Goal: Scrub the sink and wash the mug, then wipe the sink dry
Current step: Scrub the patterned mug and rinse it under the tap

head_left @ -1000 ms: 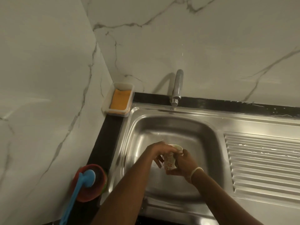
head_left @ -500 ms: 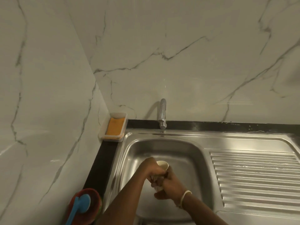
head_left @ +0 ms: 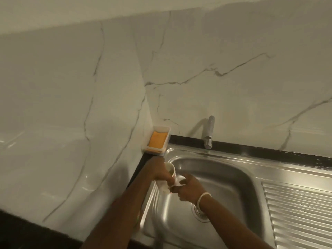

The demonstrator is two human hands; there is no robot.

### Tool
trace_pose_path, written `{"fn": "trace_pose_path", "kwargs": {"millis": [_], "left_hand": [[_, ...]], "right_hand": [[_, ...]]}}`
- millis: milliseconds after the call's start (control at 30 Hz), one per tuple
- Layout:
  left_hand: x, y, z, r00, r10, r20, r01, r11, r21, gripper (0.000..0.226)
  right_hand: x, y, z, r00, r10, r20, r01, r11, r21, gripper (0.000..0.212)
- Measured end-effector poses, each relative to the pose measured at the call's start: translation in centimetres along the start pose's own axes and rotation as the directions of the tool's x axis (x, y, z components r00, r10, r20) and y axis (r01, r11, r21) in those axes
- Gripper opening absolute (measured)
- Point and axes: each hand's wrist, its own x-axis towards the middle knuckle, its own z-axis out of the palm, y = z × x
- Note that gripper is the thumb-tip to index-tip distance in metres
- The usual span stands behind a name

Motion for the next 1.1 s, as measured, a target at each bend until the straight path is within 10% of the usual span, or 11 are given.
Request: {"fn": "trace_pose_path", "kwargs": {"millis": [167, 667, 1100], "left_hand": [[-1.1, -3.8, -4.0, 0.995, -0.057, -0.083, 0.06, 0.998, 0.032, 0.06], [1.6, -10.3, -1.6, 0.991, 0.041, -0.124, -0.005, 0.962, 0.275, 0.083], [2.6, -9.6, -1.8, 0.999, -0.027, 0.023, 0.013, 0.891, 0.453, 0.033]], "right_hand": [[1.9, -2.7, 5.6, 0.966, -0.241, 0.092, 0.253, 0.956, -0.147, 0.068], [8.6, -1.5, 12.7, 0.952, -0.298, -0.071, 0.262, 0.912, -0.317, 0.057], [10.8, -1.5, 12.4, 0.95, -0.287, 0.125, 0.302, 0.738, -0.604, 0.031]]}}
